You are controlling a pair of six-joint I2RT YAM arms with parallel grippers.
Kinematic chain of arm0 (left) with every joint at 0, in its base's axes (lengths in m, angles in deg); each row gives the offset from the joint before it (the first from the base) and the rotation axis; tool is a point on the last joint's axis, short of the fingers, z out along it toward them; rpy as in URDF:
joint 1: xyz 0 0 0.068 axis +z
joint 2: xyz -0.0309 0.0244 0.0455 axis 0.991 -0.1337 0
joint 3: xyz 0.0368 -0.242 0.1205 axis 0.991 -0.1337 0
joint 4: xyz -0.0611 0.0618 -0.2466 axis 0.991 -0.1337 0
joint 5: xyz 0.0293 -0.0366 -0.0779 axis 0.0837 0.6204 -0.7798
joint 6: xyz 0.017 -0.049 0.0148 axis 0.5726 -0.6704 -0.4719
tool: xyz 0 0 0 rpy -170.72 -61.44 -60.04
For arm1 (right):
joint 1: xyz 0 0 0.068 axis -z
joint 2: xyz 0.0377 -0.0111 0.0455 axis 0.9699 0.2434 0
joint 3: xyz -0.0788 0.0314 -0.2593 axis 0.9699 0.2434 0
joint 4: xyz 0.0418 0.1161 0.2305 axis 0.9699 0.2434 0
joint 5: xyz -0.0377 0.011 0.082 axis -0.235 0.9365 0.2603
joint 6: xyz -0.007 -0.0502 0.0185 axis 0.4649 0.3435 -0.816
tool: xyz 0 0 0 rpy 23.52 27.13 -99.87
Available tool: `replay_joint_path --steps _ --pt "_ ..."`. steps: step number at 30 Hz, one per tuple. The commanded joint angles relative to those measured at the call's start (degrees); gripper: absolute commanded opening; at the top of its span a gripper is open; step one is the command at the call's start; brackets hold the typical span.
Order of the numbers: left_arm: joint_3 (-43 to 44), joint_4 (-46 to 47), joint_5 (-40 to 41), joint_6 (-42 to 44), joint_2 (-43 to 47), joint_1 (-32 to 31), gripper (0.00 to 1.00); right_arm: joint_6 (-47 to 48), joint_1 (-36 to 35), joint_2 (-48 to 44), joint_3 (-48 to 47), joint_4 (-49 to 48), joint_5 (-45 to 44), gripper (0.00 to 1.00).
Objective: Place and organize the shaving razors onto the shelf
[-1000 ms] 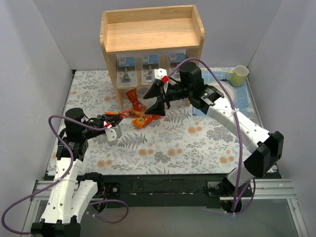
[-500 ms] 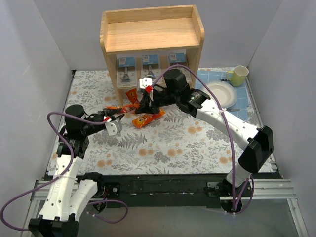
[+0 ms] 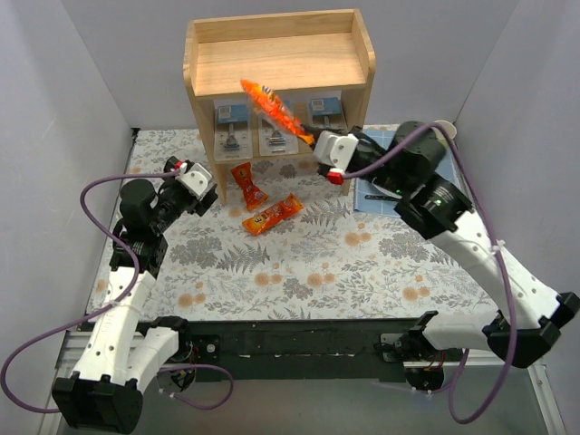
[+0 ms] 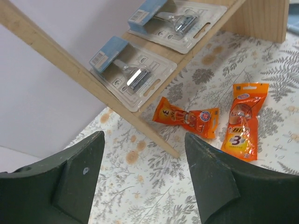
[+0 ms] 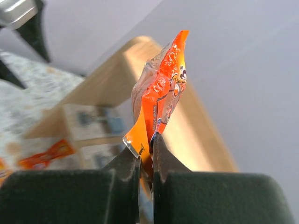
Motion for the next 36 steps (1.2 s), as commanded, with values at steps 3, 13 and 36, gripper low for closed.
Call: replay_joint_path --steps 3,13,36 --pt "3.58 2.23 2.93 -12.94 -2.77 -0.11 0.69 20.35 0.47 -2.20 -6.51 -2.59 -12.37 0.01" --pt "7.11 7.76 5.22 -22.35 -11.57 -1.25 0.71 43.05 0.65 8.77 -16.07 -6.56 -29.85 0.01" --pt "1.48 5.92 4.34 -22.35 -6.03 -1.25 0.74 39.90 8.21 22.41 -29.89 7.16 -34.36 0.01"
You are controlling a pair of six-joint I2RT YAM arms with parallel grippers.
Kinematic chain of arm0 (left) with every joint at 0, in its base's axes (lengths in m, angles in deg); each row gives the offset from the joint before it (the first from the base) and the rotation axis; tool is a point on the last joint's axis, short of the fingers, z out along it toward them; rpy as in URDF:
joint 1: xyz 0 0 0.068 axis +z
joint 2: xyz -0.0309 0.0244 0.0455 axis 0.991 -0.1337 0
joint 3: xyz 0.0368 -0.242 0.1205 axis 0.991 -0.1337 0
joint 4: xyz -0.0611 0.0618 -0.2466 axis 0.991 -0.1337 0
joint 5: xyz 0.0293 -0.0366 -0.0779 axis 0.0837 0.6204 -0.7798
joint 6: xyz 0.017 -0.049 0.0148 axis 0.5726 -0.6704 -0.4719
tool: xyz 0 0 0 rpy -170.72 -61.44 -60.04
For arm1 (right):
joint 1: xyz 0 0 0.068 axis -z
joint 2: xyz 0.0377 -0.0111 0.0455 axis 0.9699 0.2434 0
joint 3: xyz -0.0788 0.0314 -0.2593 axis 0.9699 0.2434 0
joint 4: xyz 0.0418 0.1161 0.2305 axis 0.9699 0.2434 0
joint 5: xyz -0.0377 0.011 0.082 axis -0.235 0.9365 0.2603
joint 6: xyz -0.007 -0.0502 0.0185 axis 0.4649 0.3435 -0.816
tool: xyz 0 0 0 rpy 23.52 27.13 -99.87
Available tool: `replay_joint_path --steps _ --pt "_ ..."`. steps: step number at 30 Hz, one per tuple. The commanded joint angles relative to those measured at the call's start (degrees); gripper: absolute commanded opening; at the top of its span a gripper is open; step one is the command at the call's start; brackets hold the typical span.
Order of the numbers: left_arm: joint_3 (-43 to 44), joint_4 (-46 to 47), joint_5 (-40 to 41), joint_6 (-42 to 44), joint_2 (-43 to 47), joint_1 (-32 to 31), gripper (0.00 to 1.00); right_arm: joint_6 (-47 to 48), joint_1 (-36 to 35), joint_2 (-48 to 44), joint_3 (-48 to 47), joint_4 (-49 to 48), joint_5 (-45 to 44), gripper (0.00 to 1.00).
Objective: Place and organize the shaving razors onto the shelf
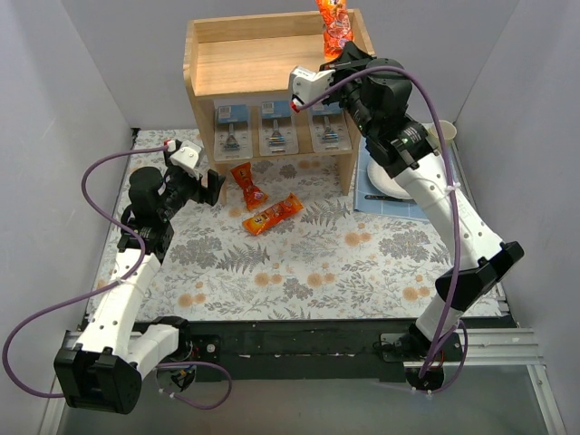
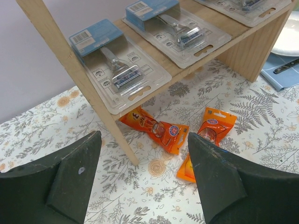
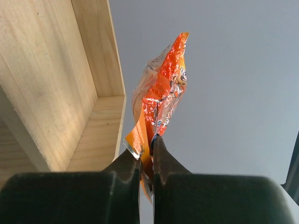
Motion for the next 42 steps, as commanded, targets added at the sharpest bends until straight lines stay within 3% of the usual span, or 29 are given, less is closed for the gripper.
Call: replay_joint_path --steps 1,17,22,28,37,42 --pt "-0.27 1.00 0.10 -0.43 1.14 -0.20 0.74 -1.16 0.95 0.40 -1.48 2.09 0.73 0.01" --pt "-1.24 -0.05 -0.08 -0.43 2.02 -0.20 0.74 -3.27 2.45 5.23 -0.86 3.06 -1.29 0.01" --pt "-0.71 0.12 -0.08 -0.25 1.14 -0.20 0.75 -2.04 2.54 4.27 2.91 -0.97 -1.55 0.02" --pt "-0.53 0.04 -0.16 0.18 0.61 -0.20 0.75 -0.99 2.71 2.25 8.71 -6.69 -0.59 0.25" --pt "0.08 -0.05 -0.08 0.71 -0.09 -0.20 0.75 -0.02 3.06 0.49 13.10 -13.35 -0.94 0.47" --pt "-0.18 -0.05 -0.34 0.62 -0.09 -0.20 0.75 0.51 2.98 -1.70 15.39 -15.75 0.03 0.53"
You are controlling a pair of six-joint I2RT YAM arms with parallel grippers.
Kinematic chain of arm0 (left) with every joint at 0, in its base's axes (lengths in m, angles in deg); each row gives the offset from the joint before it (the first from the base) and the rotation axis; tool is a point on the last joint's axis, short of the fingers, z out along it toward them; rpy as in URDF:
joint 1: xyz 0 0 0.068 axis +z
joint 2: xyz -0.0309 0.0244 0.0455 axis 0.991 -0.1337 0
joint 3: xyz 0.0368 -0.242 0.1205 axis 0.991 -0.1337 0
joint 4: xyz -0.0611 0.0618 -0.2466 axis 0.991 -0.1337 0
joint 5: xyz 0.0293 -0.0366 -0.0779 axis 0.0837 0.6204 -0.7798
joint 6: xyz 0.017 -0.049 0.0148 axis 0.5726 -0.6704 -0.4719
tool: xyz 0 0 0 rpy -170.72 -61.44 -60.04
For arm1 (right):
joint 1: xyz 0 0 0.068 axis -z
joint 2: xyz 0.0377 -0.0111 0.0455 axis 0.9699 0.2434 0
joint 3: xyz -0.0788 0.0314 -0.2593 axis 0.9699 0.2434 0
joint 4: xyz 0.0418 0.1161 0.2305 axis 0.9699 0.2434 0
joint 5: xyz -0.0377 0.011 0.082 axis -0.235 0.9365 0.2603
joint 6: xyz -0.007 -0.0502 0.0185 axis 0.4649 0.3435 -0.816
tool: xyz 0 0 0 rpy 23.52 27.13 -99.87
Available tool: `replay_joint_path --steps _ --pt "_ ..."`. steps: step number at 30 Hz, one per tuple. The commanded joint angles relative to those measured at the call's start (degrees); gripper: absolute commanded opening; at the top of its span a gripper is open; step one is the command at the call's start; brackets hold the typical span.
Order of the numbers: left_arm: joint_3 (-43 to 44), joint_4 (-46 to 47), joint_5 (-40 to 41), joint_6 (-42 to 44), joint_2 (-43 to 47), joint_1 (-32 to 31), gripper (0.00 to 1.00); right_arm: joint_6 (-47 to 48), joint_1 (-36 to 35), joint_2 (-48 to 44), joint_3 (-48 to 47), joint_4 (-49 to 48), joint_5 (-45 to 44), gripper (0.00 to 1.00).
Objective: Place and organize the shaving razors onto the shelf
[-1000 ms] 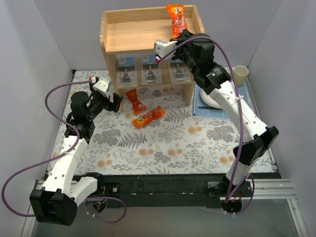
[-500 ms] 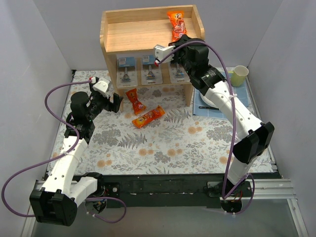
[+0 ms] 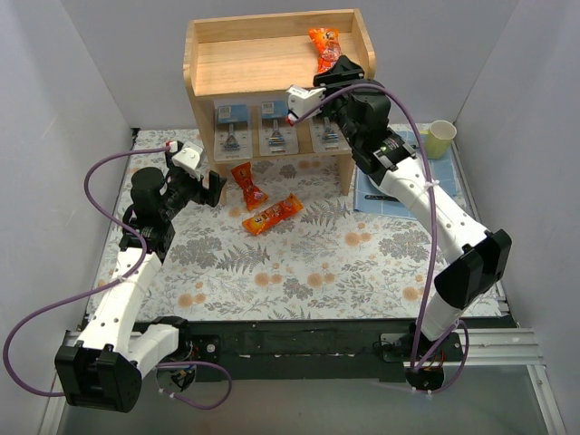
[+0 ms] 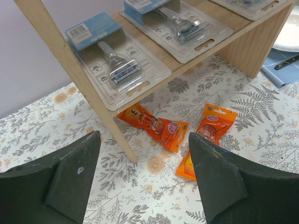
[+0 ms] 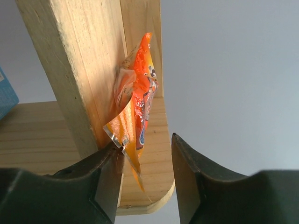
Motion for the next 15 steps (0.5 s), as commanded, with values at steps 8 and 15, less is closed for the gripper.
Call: replay_joint_path --steps 8,15 --pt "-0.56 0.30 -0.39 0.38 0.94 -0.20 0.76 -0.59 0.46 -15.43 13.41 -1.77 10.02 0.60" --pt "-0.82 0.83 -1.00 -0.41 0.41 -0.20 0.76 -1.73 0.46 -19.15 18.87 -2.57 11.34 0.61"
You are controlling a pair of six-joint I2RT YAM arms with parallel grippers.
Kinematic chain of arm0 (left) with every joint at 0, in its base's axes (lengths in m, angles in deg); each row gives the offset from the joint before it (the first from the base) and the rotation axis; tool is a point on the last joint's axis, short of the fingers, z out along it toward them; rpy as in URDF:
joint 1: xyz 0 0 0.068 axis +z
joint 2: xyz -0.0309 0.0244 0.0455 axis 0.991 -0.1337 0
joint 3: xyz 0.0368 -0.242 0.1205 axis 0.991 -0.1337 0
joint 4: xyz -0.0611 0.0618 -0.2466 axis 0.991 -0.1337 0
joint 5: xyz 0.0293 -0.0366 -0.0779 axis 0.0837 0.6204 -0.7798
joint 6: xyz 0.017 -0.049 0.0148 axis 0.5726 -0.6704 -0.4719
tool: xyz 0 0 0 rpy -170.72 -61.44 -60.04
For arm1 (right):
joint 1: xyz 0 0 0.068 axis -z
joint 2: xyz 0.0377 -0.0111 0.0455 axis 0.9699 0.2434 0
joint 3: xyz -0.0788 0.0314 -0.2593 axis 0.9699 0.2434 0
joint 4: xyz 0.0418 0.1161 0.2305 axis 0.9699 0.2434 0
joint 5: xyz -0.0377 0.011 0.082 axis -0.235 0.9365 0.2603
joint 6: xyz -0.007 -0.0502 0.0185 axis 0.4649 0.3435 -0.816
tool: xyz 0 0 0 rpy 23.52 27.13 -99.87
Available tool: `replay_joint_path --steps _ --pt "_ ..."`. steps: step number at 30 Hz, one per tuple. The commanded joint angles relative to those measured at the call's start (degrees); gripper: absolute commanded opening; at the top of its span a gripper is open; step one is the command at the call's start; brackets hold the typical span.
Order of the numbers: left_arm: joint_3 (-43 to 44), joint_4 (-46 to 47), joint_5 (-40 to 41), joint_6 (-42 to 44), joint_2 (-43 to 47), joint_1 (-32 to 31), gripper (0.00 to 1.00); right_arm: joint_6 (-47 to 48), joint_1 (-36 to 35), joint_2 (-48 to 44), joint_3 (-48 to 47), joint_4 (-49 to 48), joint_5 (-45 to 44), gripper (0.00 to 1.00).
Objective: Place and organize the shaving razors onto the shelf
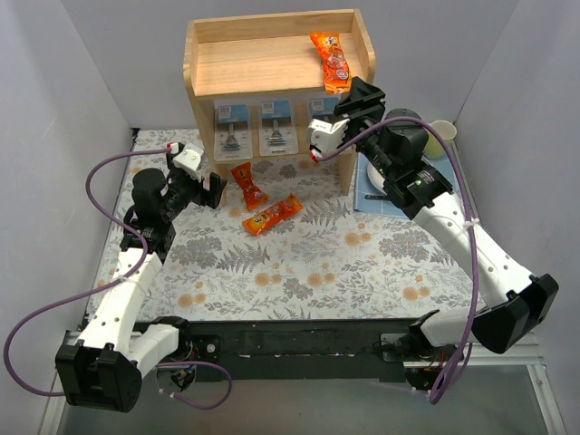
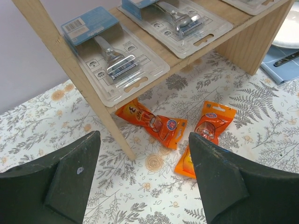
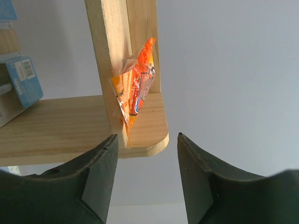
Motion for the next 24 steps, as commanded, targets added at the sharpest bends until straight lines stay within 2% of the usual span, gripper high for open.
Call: replay_joint_path --steps 1,4,6,9,13,24 --pt "-0.01 0.63 -0.98 -0.37 0.33 -0.20 0.76 -1.58 0.11 -1.23 1.02 -1.45 2.16 0.61" --pt "-0.01 0.63 -1.07 -0.45 0.32 -0.20 0.76 -3.51 0.20 -2.28 2.07 -1.27 5.05 0.60" --pt "-0.10 0.46 -0.81 -0.37 0.41 -0.20 0.76 -6.58 0.11 -2.81 1.90 -1.36 6.47 0.54" --pt "-0.28 0.20 -0.54 -0.01 0.68 -0.20 0.74 -10.62 0.29 -1.67 -1.70 3.45 7.53 0.02" --pt "-0.45 -0.07 -0.45 0.07 0.94 -0.20 0.73 -12.22 0.90 -0.61 -3.46 5.32 10.86 0.01" --pt "-0.80 -0.16 -0.63 0.07 0.32 -0.20 0.74 -10.11 3.27 4.22 -5.22 2.07 10.17 0.01"
